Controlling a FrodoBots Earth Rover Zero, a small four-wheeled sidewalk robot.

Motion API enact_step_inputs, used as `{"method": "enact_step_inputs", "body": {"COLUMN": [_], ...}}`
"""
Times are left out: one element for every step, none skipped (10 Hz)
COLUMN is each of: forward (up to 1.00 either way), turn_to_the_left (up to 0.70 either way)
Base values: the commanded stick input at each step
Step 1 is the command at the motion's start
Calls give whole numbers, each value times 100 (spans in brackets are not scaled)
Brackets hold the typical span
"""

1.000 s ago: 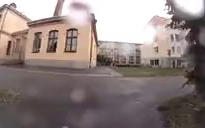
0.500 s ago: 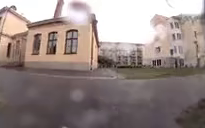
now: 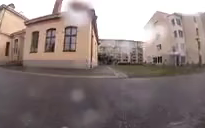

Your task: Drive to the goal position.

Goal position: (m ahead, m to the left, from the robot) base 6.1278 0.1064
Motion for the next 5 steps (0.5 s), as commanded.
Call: {"method": "enact_step_inputs", "body": {"forward": [85,85,85,85,85], "turn_to_the_left": [0,0,0,0,0]}}
